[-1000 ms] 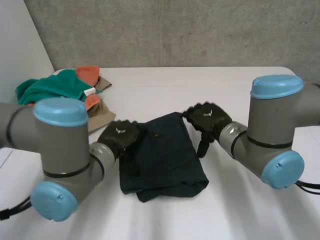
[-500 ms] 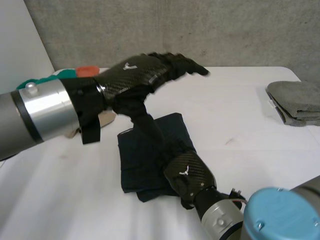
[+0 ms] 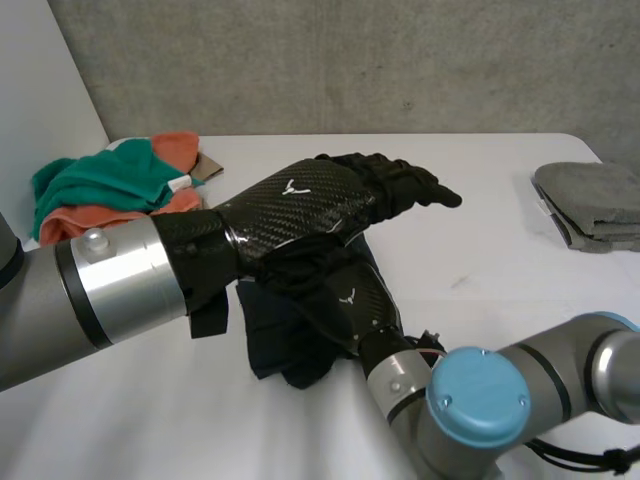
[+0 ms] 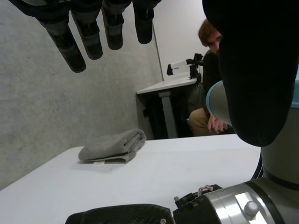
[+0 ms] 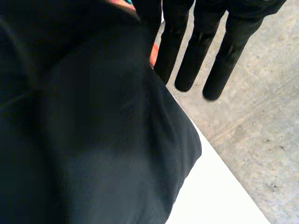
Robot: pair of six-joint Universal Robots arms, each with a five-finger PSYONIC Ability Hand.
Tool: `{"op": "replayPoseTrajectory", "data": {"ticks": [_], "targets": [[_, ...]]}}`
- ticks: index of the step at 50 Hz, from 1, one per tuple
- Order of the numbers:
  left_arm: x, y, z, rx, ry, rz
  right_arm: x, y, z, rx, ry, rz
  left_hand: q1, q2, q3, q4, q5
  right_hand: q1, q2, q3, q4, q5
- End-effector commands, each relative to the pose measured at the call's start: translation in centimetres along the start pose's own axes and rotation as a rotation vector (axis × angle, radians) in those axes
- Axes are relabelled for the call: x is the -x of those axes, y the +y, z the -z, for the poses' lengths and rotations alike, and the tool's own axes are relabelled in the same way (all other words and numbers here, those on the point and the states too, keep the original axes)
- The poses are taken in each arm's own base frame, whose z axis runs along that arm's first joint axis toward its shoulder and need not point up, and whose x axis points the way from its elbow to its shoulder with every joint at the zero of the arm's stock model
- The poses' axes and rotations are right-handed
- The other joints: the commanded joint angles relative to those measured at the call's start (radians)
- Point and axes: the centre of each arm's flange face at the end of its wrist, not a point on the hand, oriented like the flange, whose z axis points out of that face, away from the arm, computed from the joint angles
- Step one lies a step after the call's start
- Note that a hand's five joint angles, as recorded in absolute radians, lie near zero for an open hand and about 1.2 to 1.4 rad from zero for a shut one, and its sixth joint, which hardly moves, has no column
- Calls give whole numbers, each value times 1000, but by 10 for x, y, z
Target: Fold the laundry.
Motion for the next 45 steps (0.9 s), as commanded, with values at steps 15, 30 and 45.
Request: {"op": "replayPoseTrajectory", "data": {"ticks": [15, 30, 45], "targets": [[20, -48, 2, -182, -82, -30, -190, -68, -78, -266, 380, -88, -13, -31, -26, -26, -50, 650, 634, 644, 645, 715], [24, -48, -5, -230, -77, 3, -426, 61, -61, -280, 707, -50, -13, -31, -26, -26, -50, 650, 634, 644, 645, 715], [21, -14, -20, -167, -59, 64, -427, 258, -15, -38, 504, -127, -13, -31, -26, -26, -50, 650, 634, 644, 645, 715]]}}
